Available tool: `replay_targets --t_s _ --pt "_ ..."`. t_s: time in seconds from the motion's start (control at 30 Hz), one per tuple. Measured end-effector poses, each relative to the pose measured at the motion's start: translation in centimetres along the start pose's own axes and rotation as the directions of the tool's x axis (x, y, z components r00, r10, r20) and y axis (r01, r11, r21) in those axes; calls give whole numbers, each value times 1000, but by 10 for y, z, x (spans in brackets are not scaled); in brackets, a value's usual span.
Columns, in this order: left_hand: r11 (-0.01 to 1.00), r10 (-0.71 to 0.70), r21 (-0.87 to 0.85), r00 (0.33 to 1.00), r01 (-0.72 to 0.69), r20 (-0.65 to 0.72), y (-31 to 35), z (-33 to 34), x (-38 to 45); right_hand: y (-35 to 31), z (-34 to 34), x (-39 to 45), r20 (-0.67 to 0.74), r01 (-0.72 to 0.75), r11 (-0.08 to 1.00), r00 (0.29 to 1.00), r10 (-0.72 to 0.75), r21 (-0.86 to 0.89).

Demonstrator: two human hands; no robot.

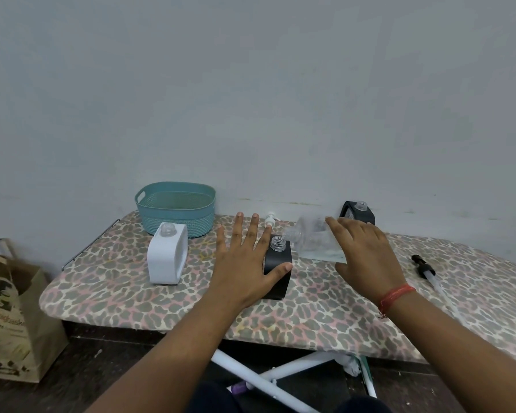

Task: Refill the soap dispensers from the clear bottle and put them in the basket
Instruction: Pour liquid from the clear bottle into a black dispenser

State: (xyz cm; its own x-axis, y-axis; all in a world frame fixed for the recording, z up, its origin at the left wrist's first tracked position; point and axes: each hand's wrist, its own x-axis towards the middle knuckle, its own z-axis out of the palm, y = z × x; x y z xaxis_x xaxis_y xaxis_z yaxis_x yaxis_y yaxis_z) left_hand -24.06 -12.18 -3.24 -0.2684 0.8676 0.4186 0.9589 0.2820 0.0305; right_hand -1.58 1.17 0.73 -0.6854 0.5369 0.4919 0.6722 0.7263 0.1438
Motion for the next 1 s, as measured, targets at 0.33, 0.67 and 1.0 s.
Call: replay_targets --t_s 0.33,0.67,1.0 --pt "1000 2 16 1000 -2 -10 0 2 1 2 -6 5 12 28 998 1000 -27 -59" --pt "999 4 32 1000 -3 -8 1 0 0 6 -11 12 42 52 990 998 -46 -129" --pt "999 15 31 999 -14 -28 1 0 1 6 -16 13 52 69 987 997 -62 -147"
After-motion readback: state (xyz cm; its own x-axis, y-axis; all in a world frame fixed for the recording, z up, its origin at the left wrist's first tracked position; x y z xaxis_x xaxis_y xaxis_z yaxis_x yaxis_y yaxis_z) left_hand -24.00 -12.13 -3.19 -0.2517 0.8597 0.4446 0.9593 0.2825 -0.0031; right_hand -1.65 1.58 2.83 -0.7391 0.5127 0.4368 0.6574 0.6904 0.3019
